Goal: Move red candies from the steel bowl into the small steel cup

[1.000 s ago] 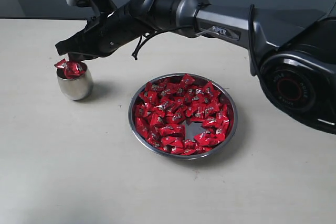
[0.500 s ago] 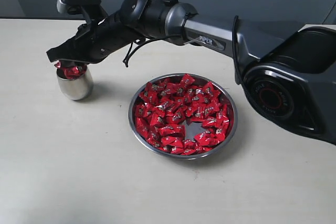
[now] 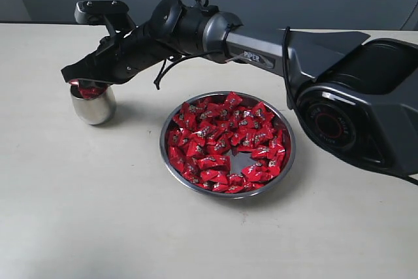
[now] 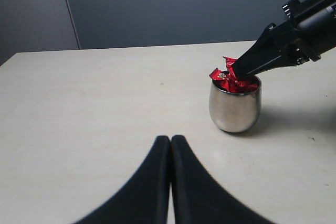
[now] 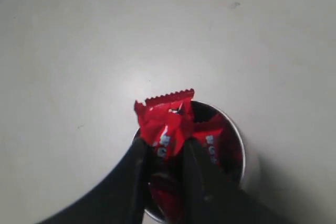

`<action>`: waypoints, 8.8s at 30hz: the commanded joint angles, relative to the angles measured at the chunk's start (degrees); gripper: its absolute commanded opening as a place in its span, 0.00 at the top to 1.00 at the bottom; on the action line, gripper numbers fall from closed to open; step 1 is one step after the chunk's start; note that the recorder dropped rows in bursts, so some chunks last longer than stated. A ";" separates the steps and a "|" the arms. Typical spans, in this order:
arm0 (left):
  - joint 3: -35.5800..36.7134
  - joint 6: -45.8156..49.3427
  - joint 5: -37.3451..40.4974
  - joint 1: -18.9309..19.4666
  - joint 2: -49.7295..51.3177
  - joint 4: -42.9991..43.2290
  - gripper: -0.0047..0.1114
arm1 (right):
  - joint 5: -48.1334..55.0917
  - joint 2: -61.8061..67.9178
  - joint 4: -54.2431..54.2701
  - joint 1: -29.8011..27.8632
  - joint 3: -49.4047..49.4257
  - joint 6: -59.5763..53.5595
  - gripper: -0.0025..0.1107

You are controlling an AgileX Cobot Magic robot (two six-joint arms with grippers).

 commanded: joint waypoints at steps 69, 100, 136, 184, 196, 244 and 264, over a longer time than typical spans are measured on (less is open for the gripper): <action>0.22 -0.07 0.03 0.03 -0.26 -0.12 0.96 | -2.78 -0.08 -3.99 -0.09 -0.23 -0.08 0.51; 0.22 -0.07 0.03 0.03 -0.26 -0.12 0.96 | 4.30 -10.10 -25.70 -3.29 -0.23 14.20 0.98; 0.22 -0.07 0.03 0.03 -0.26 -0.12 0.96 | -22.71 -52.92 -27.89 -13.83 51.03 11.17 0.98; 0.22 -0.07 0.03 0.03 -0.26 -0.12 0.96 | -25.70 -111.75 -28.60 -28.63 91.88 10.86 0.98; 0.22 -0.07 0.03 0.03 -0.26 -0.12 0.96 | -18.26 -113.73 -33.87 -32.09 91.88 12.05 0.98; 0.22 -0.07 0.03 0.03 -0.26 -0.12 0.96 | -16.00 -141.59 -29.69 -53.79 119.51 14.15 0.98; 0.22 -0.07 0.03 0.03 -0.26 -0.12 0.96 | -15.84 -141.59 -44.52 -53.79 119.51 30.39 0.98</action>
